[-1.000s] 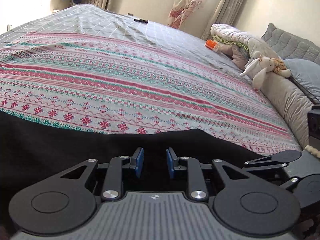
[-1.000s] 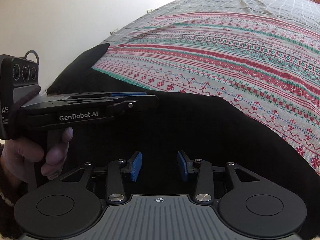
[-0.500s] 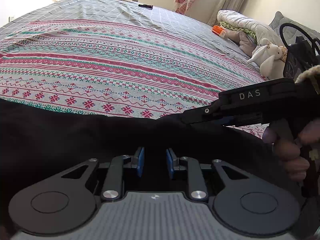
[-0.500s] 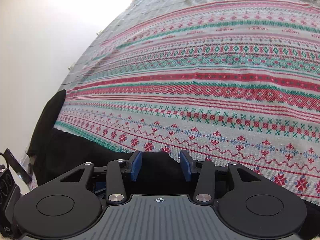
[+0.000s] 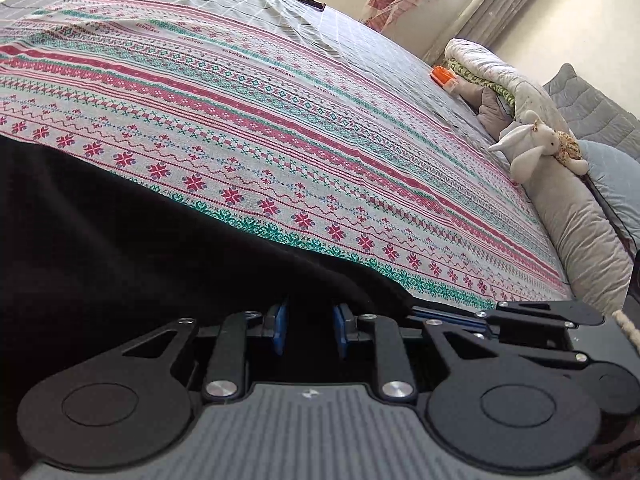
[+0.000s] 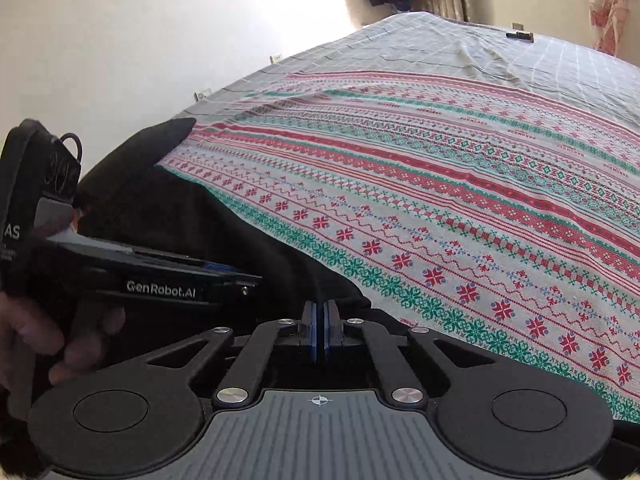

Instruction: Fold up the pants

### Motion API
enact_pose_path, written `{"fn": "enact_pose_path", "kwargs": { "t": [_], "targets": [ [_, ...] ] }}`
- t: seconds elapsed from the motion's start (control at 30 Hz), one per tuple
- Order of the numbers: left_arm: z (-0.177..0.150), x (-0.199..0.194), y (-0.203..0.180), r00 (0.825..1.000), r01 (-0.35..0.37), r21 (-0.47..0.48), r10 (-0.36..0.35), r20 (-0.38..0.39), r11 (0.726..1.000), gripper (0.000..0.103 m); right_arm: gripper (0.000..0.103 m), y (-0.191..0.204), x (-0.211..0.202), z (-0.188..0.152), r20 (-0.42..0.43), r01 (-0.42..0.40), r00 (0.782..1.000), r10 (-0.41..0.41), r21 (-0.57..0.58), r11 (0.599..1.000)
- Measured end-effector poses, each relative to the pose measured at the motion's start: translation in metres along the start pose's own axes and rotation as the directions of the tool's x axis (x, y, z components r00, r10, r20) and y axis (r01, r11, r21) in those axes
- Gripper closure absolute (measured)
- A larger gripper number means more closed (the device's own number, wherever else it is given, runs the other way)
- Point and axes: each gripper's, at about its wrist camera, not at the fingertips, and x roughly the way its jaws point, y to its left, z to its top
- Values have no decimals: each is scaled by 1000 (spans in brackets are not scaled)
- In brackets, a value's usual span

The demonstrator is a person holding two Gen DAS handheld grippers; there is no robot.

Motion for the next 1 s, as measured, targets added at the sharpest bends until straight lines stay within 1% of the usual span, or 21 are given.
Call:
{"fn": "enact_pose_path", "kwargs": {
  "t": [0.1,0.2,0.27,0.3,0.37,0.4,0.47,0.5,0.53,0.57,0.63,0.67,0.7,0.8,0.83,0.9,1.0],
  "targets": [
    [0,-5,7,998,50,-46,-51,-23,998,69,100,5,2,-6,0,20,1000,-20,-25,999],
    [1,-15,6,995,93,-28,-94,-25,995,69,100,11,6,-12,-9,38,999,-39,-58,998],
    [1,-23,4,991,128,-1,-128,27,992,69,100,12,8,-16,-16,39,999,-40,-71,997],
    [1,-26,2,986,149,11,-149,74,989,69,100,12,8,-16,-19,38,999,-39,-73,997],
    [2,-25,-4,977,174,43,-178,121,984,69,100,14,9,-18,-29,31,999,-33,-77,997],
    [2,-20,-8,980,162,55,-167,112,985,69,100,14,9,-18,-31,31,999,-34,-80,996],
    [1,-5,-14,995,86,69,-89,45,994,69,99,16,9,-20,-39,27,999,-30,-83,996],
    [-2,4,-16,999,36,80,-37,5,996,70,98,16,8,-20,-42,21,999,-25,-81,996],
    [-3,7,-17,1000,17,89,-18,8,996,70,94,15,7,-20,-46,15,999,-19,-76,997],
    [-3,7,-19,1000,13,95,-14,8,995,70,93,14,5,-20,-50,9,999,-12,-64,998],
    [-3,6,-21,1000,8,101,-8,2,995,70,91,7,0,-18,-43,4,999,-5,-28,1000],
    [-4,6,-18,1000,3,106,-3,-2,994,70,87,1,-3,-17,-34,2,999,-2,2,1000],
    [-4,6,-18,1000,3,109,-2,-2,994,70,85,-4,-4,-16,-26,-4,1000,5,27,1000],
    [-5,4,-13,1000,6,113,-5,-5,994,70,85,-26,-5,-10,-18,-49,998,52,166,985],
    [-6,4,-13,1000,6,117,-5,-6,993,70,85,-33,-4,-9,-21,-72,997,78,213,974],
    [-5,6,-16,1000,2,127,-2,-6,992,70,85,-47,2,-6,-20,-117,991,130,319,941],
    [-7,5,-17,1000,-3,148,3,-5,989,70,85,-65,11,-6,-4,-176,980,200,455,873]
  ]
}}
